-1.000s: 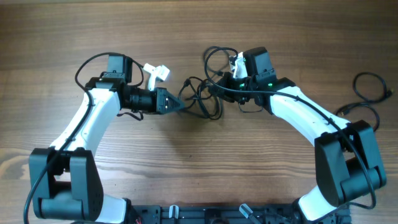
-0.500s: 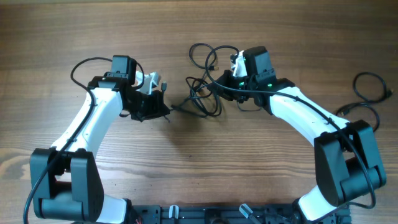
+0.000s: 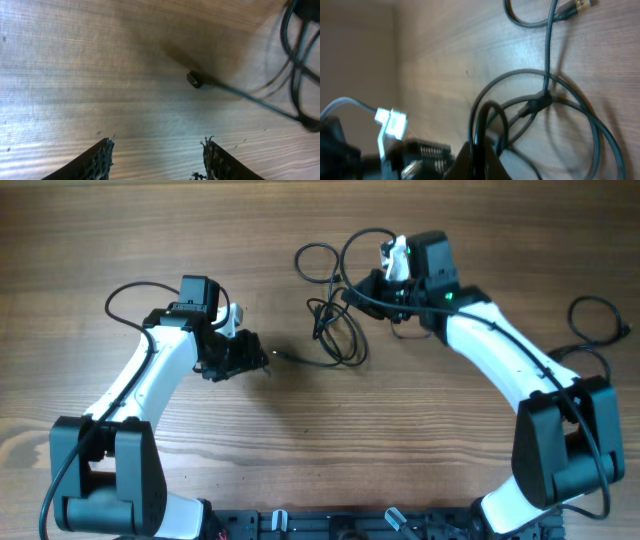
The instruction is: Untangle cables
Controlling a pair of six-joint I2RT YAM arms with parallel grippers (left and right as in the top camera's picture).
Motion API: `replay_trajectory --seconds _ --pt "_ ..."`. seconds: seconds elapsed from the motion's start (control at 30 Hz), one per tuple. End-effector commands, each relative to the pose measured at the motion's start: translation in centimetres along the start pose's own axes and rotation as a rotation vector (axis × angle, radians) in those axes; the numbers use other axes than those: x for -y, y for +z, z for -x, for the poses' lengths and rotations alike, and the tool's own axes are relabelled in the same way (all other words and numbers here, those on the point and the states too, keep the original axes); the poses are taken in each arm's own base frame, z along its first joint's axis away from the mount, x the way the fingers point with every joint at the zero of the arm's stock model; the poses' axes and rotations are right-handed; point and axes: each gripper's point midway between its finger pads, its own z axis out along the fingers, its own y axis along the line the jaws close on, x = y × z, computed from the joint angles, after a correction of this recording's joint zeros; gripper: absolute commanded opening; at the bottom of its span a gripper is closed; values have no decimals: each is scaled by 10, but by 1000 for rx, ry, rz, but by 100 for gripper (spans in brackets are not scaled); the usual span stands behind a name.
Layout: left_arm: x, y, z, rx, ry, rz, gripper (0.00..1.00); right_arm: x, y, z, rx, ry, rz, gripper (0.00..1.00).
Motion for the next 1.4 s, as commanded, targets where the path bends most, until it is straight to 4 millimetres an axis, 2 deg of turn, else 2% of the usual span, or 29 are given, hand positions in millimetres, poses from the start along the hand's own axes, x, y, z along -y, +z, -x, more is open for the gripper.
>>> replay_trajectory --seconds 0.0,0.07,0.13,0.17,0.27,0.33,0.43,0.63,0.73,0.83,1.03,1.1,1.2,1.37 --pt "7 -1 9 41 -86 -35 63 -41 -21 15 -12 -270 18 4" --pt "13 -2 18 72 -133 -68 69 -50 -29 9 -52 -347 23 4" --pt "38 -5 22 70 -107 -202 74 -62 -32 -3 -106 -403 100 4" --pt "58 -11 24 61 -80 -314 75 -70 -34 -10 -136 -431 163 4" --pt "92 -26 29 63 -7 -510 77 -89 -41 -25 -190 -502 302 4" --pt "104 -33 34 67 -17 -579 77 -91 -42 -27 -195 -506 317 4" --pt "108 -37 42 89 -50 -599 77 -105 -50 -38 -229 -551 428 4" --pt "109 -37 48 88 -136 -597 72 -107 -51 -39 -234 -555 444 4" --pt "102 -24 52 82 -223 -547 66 -107 -51 -39 -231 -568 446 4" --pt "102 -15 58 62 -299 -559 72 -107 -51 -39 -231 -568 446 4" --pt "108 -4 70 55 -382 -591 70 -107 -51 -39 -231 -568 446 4" --pt "108 4 69 21 -439 -592 70 -107 -51 -39 -231 -568 445 4" --pt "117 12 59 -13 -421 -585 61 -105 -51 -41 -237 -559 439 4" --pt "132 14 55 -17 -391 -598 61 -105 -51 -41 -239 -558 439 4"
